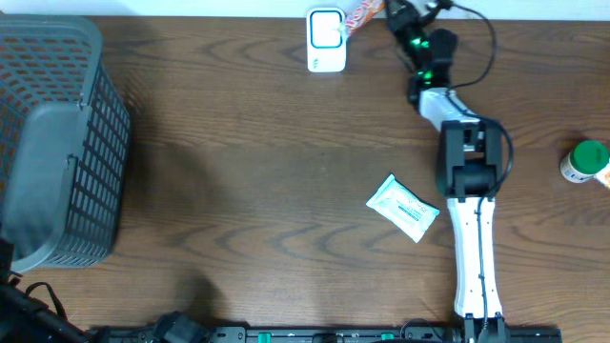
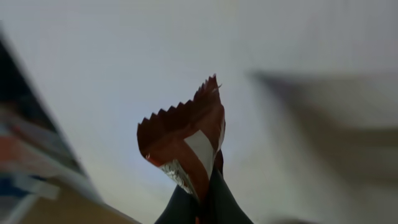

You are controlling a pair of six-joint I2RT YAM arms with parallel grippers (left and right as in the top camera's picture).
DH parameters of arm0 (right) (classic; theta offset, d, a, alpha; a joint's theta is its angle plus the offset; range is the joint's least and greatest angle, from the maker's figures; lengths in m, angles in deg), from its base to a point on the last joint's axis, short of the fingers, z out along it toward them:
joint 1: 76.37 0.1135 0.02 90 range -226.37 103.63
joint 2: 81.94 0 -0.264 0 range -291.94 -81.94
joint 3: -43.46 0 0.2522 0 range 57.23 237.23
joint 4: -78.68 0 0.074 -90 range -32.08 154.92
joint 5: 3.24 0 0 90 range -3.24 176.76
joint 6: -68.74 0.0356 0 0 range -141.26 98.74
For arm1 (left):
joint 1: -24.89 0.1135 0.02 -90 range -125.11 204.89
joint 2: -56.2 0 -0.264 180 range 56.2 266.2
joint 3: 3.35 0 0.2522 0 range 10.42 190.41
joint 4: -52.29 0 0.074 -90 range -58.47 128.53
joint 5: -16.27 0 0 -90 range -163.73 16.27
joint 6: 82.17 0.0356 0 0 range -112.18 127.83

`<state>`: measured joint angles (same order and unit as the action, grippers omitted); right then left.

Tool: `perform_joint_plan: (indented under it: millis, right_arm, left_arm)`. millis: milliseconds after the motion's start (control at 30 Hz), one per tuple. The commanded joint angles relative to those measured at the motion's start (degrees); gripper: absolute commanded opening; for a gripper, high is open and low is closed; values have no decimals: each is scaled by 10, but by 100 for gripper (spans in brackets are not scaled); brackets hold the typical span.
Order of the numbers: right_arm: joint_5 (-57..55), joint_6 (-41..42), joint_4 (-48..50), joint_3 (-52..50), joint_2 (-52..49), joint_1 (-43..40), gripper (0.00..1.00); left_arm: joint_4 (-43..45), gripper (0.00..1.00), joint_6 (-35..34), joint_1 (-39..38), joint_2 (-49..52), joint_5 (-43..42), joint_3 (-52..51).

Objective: Scan the item barcode
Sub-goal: 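Carry the TOP bar to the right table edge and release it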

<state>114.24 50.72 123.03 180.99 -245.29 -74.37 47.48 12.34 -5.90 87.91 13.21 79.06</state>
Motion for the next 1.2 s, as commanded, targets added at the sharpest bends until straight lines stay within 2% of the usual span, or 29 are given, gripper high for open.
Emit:
perform_joint_plan:
  millis: [0,100,233,300,400,467,533,600,667,767,867,1033,1167]
  right_arm:
    - [75,77,29,10,19,-19,1]
    - [121,137,50,10,35,-39,2]
    - [186,143,17,10,78,-54,1]
    - [206,132,-49,10,108,-56,1]
    - [202,39,-250,10,174,-57,2]
    - [131,-72,-467,10,230,-55,2]
    - [-24,-184,-681,10,294,-49,1]
    - [-185,-268,-815,10,348,-40,1]
    - [-329,-332,-900,10,390,-33,1]
    - [-525,-401,-977,10,423,-33,1]
    - [-666,-449,-1026,10,428,-54,1]
    - [-766,-475,-1085,9,415,-118,1]
    - [-775,-474,-1107,4,407,-182,1]
  left_arm:
    - [1,85,3,2,-4,30,-2]
    - [1,85,3,2,-4,30,-2]
    - [1,85,3,2,-4,30,-2]
    - [1,86,3,2,-4,30,-2]
    - [1,85,3,2,-4,30,-2]
    - [1,85,3,2,-4,30,-2]
    - [1,85,3,2,-4,30,-2]
    - [1,85,3,2,-4,30,-2]
    - [1,85,3,2,-4,30,-2]
    - [1,85,3,2,-4,30,-2]
    - [1,85,3,2,-4,30,-2]
    - [1,85,3,2,-4,30,-2]
    - [1,85,3,2,-4,30,-2]
